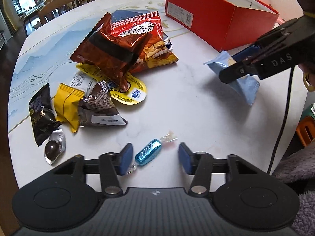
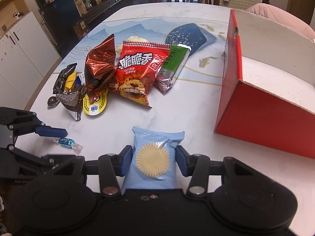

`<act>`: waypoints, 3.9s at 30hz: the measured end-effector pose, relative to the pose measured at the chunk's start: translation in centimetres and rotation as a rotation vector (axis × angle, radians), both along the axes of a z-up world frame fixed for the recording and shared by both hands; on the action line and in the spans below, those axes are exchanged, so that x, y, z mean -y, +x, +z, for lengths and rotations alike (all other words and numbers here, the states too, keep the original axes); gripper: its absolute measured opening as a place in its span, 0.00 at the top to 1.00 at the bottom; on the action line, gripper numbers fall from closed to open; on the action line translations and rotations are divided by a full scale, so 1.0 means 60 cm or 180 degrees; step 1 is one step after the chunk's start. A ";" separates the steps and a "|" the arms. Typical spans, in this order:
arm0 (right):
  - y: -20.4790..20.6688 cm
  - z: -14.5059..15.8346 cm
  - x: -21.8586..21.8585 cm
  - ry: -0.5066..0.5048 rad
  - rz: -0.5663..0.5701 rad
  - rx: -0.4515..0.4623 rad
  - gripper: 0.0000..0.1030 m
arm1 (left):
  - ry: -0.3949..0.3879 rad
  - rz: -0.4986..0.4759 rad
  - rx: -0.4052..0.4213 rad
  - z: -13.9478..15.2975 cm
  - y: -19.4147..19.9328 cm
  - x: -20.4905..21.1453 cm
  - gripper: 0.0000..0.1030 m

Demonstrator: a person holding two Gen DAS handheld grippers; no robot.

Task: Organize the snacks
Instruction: 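Grasp the blue wrapped candy with the left gripper, then carry both items into the red box and open both grippers, then move both tools back over the snack pile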

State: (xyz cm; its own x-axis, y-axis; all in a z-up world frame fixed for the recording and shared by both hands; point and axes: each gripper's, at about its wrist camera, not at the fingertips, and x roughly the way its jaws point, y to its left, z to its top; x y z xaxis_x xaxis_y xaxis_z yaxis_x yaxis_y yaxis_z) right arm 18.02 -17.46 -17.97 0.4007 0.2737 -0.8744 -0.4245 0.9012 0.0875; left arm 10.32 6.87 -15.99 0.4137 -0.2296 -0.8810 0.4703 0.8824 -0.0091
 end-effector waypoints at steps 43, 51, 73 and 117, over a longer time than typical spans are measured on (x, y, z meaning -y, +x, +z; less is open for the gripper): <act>0.067 0.205 0.193 0.0043 -0.0649 0.0897 0.55 | -0.0559 0.0541 0.0526 0.198 0.099 0.201 0.88; 0.153 0.199 0.284 -0.0113 -0.0855 0.0948 0.54 | -0.0503 0.0364 0.0477 0.217 0.206 0.306 0.88; 0.243 0.058 0.301 -0.0661 -0.0274 0.0045 0.55 | 0.0057 0.0347 -0.0397 0.086 0.381 0.466 0.88; 0.084 0.216 0.199 0.0328 -0.0486 0.0755 0.41 | -0.0801 0.0747 0.0474 0.241 0.153 0.213 0.71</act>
State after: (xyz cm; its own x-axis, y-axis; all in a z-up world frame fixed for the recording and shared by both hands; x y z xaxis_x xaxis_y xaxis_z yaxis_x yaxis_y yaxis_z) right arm 23.07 -29.41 -5.01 0.6338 0.2769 -0.7222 -0.3042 0.9477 0.0964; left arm 19.49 -5.89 -1.51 0.6000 -0.3150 -0.7353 0.2681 0.9452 -0.1862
